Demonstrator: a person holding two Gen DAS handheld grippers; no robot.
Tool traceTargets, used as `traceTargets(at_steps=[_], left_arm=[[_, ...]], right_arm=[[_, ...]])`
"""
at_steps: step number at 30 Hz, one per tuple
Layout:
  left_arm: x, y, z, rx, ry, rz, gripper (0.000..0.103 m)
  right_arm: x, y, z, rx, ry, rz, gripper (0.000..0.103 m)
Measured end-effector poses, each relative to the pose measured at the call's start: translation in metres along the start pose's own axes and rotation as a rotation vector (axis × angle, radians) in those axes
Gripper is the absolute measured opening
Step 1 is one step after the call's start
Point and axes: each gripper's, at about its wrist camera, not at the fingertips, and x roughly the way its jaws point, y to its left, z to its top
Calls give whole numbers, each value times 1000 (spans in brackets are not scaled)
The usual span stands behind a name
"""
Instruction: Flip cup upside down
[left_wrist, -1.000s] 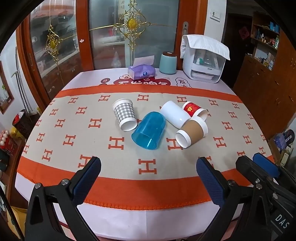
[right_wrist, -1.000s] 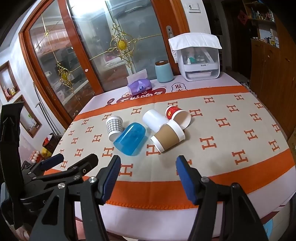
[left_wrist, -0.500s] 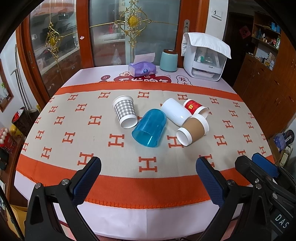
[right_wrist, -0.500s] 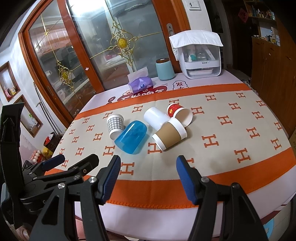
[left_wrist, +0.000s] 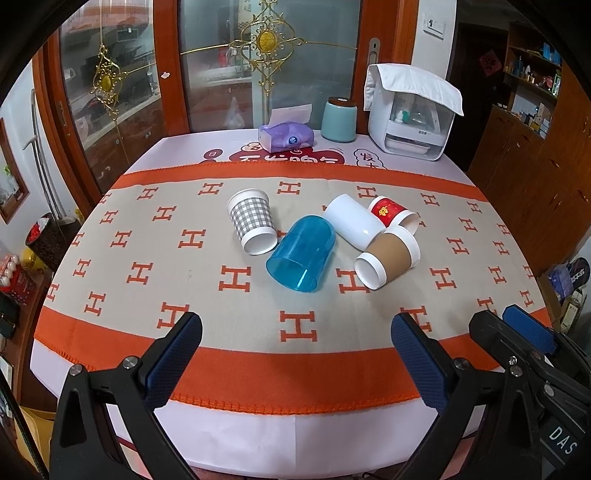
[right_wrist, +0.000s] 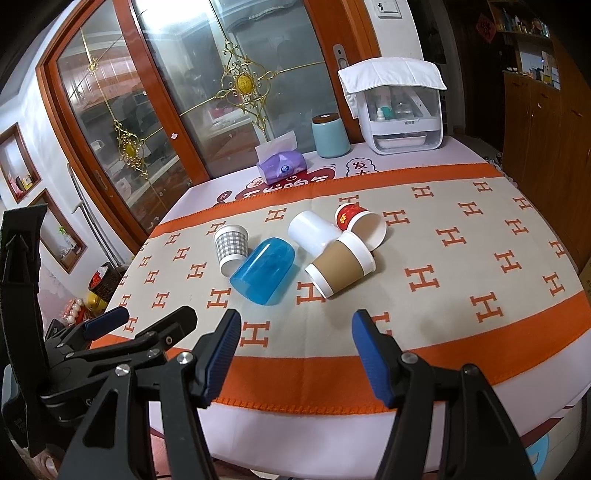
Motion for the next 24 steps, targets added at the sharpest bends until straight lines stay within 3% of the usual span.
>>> traceTargets(at_steps=[24], left_arm=[[0, 1, -1, -1, 8, 9, 101]], right_arm=[[4, 2, -4, 3, 4, 2, 63]])
